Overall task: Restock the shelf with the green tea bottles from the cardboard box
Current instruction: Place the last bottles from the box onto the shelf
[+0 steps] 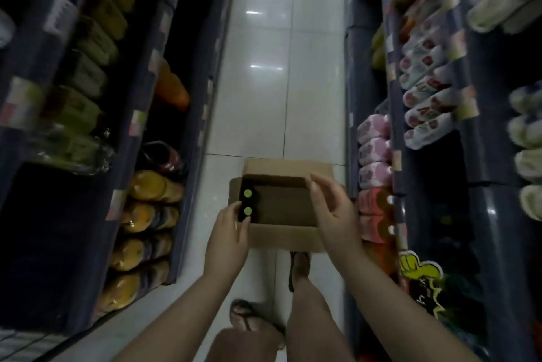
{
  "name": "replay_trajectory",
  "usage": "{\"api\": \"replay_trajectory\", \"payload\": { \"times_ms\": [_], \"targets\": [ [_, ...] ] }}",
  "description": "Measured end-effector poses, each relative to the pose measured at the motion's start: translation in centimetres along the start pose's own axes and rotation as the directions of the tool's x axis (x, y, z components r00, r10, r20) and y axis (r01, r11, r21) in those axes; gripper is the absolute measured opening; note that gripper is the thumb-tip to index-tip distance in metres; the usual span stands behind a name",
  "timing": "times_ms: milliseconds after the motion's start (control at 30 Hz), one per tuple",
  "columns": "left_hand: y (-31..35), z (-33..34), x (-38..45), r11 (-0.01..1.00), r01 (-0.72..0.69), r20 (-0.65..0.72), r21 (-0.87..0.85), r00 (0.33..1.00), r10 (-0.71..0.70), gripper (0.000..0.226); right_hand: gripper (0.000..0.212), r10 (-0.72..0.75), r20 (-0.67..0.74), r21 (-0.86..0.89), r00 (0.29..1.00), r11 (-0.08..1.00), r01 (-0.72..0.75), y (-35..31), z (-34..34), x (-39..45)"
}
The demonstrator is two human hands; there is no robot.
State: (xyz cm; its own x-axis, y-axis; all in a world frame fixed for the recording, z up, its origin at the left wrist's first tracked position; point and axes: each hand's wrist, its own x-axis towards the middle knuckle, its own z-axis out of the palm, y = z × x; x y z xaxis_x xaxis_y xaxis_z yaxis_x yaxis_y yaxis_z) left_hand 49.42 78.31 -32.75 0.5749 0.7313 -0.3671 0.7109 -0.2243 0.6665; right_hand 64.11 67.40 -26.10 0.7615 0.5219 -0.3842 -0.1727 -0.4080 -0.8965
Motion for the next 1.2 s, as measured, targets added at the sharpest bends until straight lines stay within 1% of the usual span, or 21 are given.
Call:
{"api": "replay_trajectory", "payload": {
  "times_ms": [67, 267, 400, 467, 567, 633, 767, 833, 900, 967, 1067, 1133, 1200],
  "targets": [
    [-2.6, 3.0, 1.9, 0.999, 0.042, 0.001, -0.020, 0.999, -0.042, 0.038, 0.044, 0.010, 0.053, -0.035, 0.999, 0.999, -0.008, 3.6, 1.1, 3.3],
    [-11.4, 13.4, 7.8, 0.964, 0.241, 0.011, -0.116, 0.970, -0.241, 0.044, 0.045, 0.033, 0.216, -0.151, 0.976, 0.989, 0.000, 16.3, 6.5, 12.8],
    [-17.6, 19.8, 10.7, 0.934, 0.338, 0.015, -0.119, 0.941, -0.339, 0.043, 0.030, 0.041, 0.278, -0.237, 0.960, 0.971, 0.027, 24.3, 10.0, 17.7],
    [-20.0, 21.9, 12.0, 0.914, 0.384, -0.026, -0.127, 0.920, -0.391, 0.044, 0.031, 0.043, 0.314, -0.292, 0.948, 0.955, 0.053, 27.6, 11.6, 19.4],
    [-22.5, 24.0, 13.8, 0.888, 0.434, -0.065, -0.151, 0.892, -0.447, 0.048, 0.037, 0.026, 0.408, -0.411, 0.913, 0.898, 0.158, 31.9, 13.7, 21.7],
    [-23.3, 25.1, 14.7, 0.881, 0.443, -0.042, -0.168, 0.890, -0.455, 0.052, 0.042, 0.026, 0.461, -0.481, 0.887, 0.847, 0.225, 34.1, 15.1, 22.9],
    [-24.2, 26.4, 16.6, 0.894, 0.428, 0.010, -0.131, 0.902, -0.431, 0.061, 0.052, 0.004, 0.522, -0.525, 0.853, 0.790, 0.318, 37.0, 17.5, 24.7],
    [-24.3, 26.7, 17.5, 0.899, 0.429, 0.024, -0.087, 0.903, -0.429, 0.067, 0.057, 0.000, 0.531, -0.524, 0.847, 0.786, 0.329, 37.9, 18.5, 25.5],
    [-24.3, 27.2, 18.1, 0.906, 0.423, 0.011, -0.031, 0.906, -0.422, 0.069, 0.062, 0.020, 0.552, -0.529, 0.833, 0.781, 0.332, 38.7, 19.2, 26.3],
    [-24.6, 27.6, 18.3, 0.909, 0.416, -0.019, -0.021, 0.909, -0.416, 0.062, 0.062, 0.040, 0.560, -0.536, 0.827, 0.779, 0.326, 39.5, 19.6, 27.0],
    [-25.2, 27.9, 18.0, 0.905, 0.416, -0.071, -0.090, 0.904, -0.422, 0.046, 0.059, 0.060, 0.534, -0.503, 0.843, 0.824, 0.260, 40.5, 20.0, 27.6],
    [-25.5, 28.1, 17.8, 0.924, 0.373, -0.101, -0.081, 0.919, -0.380, 0.039, 0.057, 0.057, 0.535, -0.464, 0.843, 0.854, 0.236, 40.7, 20.0, 27.5],
    [-25.6, 28.2, 17.7, 0.939, 0.333, -0.103, -0.084, 0.935, -0.340, 0.035, 0.056, 0.037, 0.525, -0.424, 0.850, 0.878, 0.223, 40.9, 19.5, 27.1]
  ]
}}
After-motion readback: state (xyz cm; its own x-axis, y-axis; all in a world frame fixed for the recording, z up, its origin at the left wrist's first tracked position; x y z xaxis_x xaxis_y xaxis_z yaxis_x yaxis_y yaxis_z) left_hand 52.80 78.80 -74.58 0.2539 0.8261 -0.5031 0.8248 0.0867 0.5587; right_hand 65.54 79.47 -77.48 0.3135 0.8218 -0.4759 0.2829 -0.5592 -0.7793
